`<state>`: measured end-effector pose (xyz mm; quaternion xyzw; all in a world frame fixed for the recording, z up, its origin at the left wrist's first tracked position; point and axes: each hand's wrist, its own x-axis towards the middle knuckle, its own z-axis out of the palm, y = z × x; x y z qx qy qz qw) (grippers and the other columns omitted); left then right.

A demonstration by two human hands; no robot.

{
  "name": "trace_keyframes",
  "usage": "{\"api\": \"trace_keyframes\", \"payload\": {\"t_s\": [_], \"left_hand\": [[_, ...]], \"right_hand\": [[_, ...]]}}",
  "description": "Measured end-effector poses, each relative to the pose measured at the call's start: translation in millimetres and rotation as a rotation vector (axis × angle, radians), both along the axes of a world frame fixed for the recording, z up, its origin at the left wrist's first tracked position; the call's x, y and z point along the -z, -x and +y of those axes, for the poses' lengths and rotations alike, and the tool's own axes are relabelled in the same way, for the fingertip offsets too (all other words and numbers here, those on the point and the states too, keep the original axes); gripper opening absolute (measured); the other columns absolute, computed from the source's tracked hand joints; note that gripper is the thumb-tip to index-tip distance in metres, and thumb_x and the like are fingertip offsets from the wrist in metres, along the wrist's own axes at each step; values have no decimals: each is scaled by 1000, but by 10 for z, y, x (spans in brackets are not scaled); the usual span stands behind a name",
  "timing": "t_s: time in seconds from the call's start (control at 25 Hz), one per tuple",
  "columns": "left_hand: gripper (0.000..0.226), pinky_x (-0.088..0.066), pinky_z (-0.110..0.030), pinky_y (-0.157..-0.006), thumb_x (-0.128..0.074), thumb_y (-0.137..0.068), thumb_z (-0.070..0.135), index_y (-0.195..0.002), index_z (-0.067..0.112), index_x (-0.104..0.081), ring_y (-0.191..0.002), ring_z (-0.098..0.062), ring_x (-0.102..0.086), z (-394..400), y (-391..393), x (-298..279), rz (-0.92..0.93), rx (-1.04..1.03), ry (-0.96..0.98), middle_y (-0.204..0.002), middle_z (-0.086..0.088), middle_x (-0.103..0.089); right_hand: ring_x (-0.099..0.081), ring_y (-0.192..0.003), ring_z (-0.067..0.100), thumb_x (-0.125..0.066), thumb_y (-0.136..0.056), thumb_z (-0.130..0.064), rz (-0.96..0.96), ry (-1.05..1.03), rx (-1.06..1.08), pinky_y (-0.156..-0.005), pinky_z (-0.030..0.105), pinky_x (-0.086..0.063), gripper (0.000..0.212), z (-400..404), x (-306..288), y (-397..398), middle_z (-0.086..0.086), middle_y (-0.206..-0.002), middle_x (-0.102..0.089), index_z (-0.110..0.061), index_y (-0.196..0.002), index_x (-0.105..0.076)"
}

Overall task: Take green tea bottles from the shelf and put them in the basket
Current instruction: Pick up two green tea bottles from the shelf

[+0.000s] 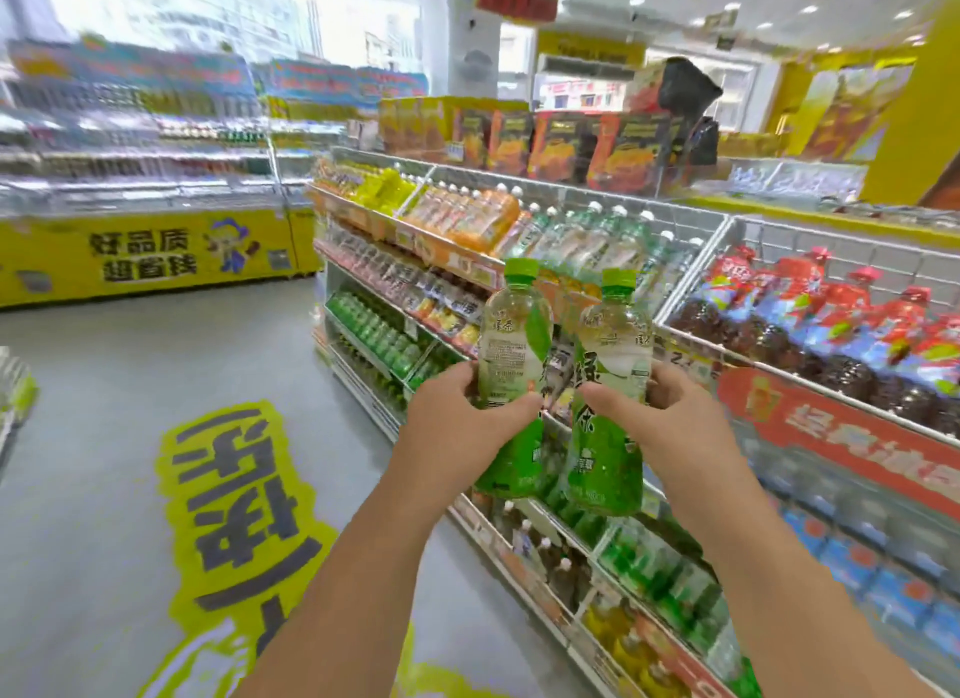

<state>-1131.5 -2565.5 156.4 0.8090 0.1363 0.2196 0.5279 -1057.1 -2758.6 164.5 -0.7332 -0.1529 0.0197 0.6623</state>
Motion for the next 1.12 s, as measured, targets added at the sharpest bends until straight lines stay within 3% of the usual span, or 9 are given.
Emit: {"api": "trace_keyframes", "payload": {"t_s": [0.12,0.2,0.36,0.44,0.64,0.76,0.84,0.96,1.12], "left_hand": [[38,-59,-27,-75,-80,-76,48,-109,31,-73,-87,-3,-71,430,-290,64,4,-91,-29,-98,15,-75],[30,-54,-18,-68,-80,-78,46,-104,32,-72,-85,1,-69,672,-551,89,3,-131,-34,-95,17,-73],[18,-44,-5,-56,-80,-81,43,-94,39,-69,-77,19,-61,1031,-1233,57,16,-119,-27,-90,24,-70],[21,-47,-11,-61,-81,-79,43,-97,37,-70,-77,17,-62,1161,-1556,54,19,-113,-21,-92,23,-71],[23,-57,-27,-75,-83,-76,43,-96,34,-74,-79,7,-68,1447,-2326,148,47,-77,-7,-89,20,-75],[33,-59,-33,-82,-84,-76,45,-104,33,-73,-95,0,-68,1574,-2791,207,64,6,25,-100,17,-75],[30,-55,-19,-71,-84,-77,44,-103,33,-72,-88,13,-64,1675,-3095,254,66,81,39,-101,18,-73],[25,-50,-18,-64,-82,-78,43,-99,34,-71,-74,19,-61,1885,-3523,335,78,167,4,-94,18,-73],[28,-55,-24,-69,-83,-76,46,-99,35,-71,-81,6,-67,2327,-4084,417,122,299,-26,-94,19,-73]], "right_hand": [[-65,-71,-15,-87,-77,-35,-5,-17,-61,-51,10,-46,41,415,165,-483,-17,-101,-73,-31,-114,-68],[-70,-92,-1,-87,-76,-42,-7,-17,-81,-62,21,-49,49,627,239,-788,-15,-109,-74,-33,-120,-68],[-59,-76,-24,-84,-80,-41,19,-25,-124,-61,11,-41,43,921,258,-1487,-33,-101,-61,-40,-118,-62],[-59,-85,-17,-85,-78,-41,23,-7,-152,-67,10,-41,43,1065,250,-1849,-35,-101,-59,-42,-112,-60],[-65,-116,9,-89,-54,-63,28,-7,-72,-100,44,-54,77,1333,311,-2506,-20,-118,-71,-41,-123,-64],[-67,-104,-2,-90,-66,-51,23,2,-29,-84,25,-57,60,1411,343,-2785,-23,-112,-72,-40,-120,-65],[-66,-93,-11,-89,-73,-43,28,28,31,-68,12,-52,51,1500,376,-2947,-25,-108,-72,-40,-117,-65],[-65,-93,-13,-89,-74,-41,54,25,144,-67,10,-49,45,1700,472,-3206,-30,-102,-71,-42,-112,-65],[-51,-71,-34,-88,-77,-33,63,-6,293,-56,-1,-42,40,2103,562,-3485,-45,-84,-57,-47,-99,-58]]}}
